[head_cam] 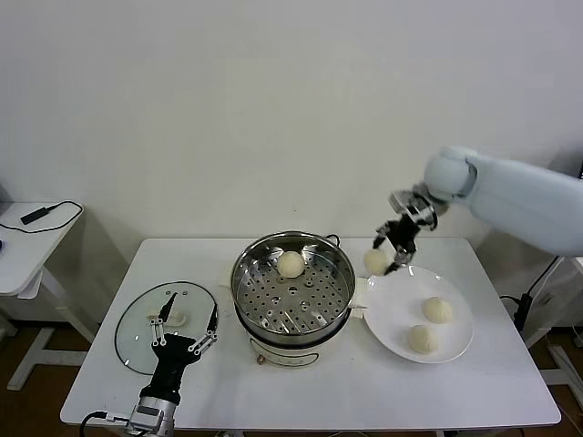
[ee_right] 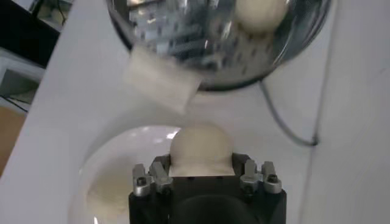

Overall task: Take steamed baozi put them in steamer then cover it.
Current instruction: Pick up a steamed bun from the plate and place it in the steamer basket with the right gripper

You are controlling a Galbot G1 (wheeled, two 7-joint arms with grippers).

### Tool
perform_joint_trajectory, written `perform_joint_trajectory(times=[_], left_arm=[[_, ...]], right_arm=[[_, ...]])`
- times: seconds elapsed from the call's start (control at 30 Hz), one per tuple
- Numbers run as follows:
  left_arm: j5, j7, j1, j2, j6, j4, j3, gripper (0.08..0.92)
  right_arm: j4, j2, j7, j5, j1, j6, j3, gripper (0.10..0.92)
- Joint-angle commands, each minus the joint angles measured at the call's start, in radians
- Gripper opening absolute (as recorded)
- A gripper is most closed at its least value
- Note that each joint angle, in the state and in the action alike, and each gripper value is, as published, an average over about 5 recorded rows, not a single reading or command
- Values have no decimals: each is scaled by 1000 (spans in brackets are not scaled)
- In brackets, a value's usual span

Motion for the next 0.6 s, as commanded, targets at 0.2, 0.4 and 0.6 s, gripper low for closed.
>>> perform_joint_trajectory(times=[0.2,0.4,0.6], left_arm=[[5,-2,-16,-5,-6,33,11,823],[6,-3,-22,-7,-5,37,14,823],[4,-3,-20,-5,-9,38,9,823]], right_arm=[[52,307,68,181,93,-158,-71,679],[-13,417,129,194,36,-187,-91,676],[-49,472,172,188,-13,-205,-117,670]])
